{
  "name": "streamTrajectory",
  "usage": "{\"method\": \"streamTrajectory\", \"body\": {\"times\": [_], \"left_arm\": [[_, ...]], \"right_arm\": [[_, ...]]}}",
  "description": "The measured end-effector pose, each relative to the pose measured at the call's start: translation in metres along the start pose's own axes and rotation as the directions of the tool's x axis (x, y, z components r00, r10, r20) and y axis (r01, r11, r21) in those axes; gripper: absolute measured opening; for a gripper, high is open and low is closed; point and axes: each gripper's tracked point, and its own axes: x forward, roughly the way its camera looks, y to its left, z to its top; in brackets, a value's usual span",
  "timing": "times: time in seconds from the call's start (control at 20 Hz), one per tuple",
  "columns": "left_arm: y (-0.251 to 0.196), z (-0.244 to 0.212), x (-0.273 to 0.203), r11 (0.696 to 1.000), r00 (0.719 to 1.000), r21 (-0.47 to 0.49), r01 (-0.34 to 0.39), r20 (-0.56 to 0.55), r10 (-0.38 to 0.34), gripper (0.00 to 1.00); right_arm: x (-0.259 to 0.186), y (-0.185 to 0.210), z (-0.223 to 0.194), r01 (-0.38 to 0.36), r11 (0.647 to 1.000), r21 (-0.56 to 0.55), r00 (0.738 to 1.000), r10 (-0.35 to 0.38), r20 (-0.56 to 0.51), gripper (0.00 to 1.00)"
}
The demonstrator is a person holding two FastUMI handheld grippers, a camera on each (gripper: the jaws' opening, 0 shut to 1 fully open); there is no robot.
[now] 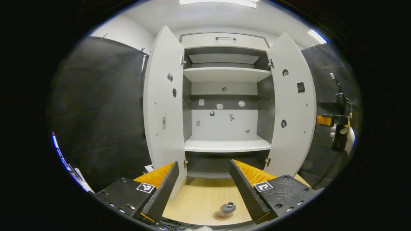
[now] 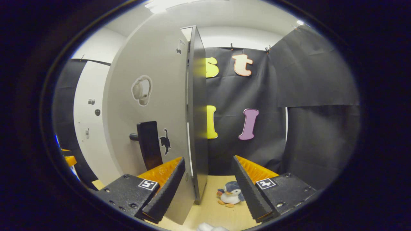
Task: Grasp the bottle in the cabinet with the left hand and place it on the coaster, then close the right door with the right hand and the left door with the left hand.
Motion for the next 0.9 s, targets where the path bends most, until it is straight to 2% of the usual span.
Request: {"method": "streamTrajectory", "body": {"times": [0.1,0.3,0.35,0.4,0.55,0.8,0.9], "left_arm": [[0.007,0.007,0.006,1.0,1.0,0.002,0.01,0.013,-0.01,0.97],[0.019,0.009,0.014,0.999,0.999,-0.004,0.043,0.016,-0.043,0.96],[0.024,0.007,0.015,0.999,0.999,-0.001,0.041,0.011,-0.041,0.99],[0.029,0.005,0.016,0.999,0.999,0.0,0.043,0.007,-0.043,0.96],[0.045,0.002,0.018,0.999,0.999,0.001,0.038,0.005,-0.038,0.99],[0.072,-0.001,0.02,0.999,0.999,-0.01,0.038,0.011,-0.038,0.99],[0.084,-0.001,0.02,0.999,0.999,-0.011,0.031,0.018,-0.03,0.97]], "right_arm": [[0.001,0.013,-0.004,-0.008,1.0,0.03,1.0,0.009,-0.022,0.96],[0.005,0.056,-0.005,-0.021,1.0,-0.006,0.999,0.021,-0.029,0.96],[0.006,0.067,-0.006,-0.02,1.0,-0.016,0.999,0.02,-0.026,0.97],[0.009,0.077,-0.006,-0.02,1.0,-0.022,1.0,0.019,-0.021,0.97],[0.018,0.1,-0.008,-0.022,1.0,-0.016,0.999,0.022,-0.027,0.96],[0.032,0.155,-0.016,-0.098,0.995,-0.016,0.994,0.097,-0.057,0.97],[0.028,0.165,-0.017,-0.089,0.995,-0.038,0.995,0.087,-0.053,0.97]]}}
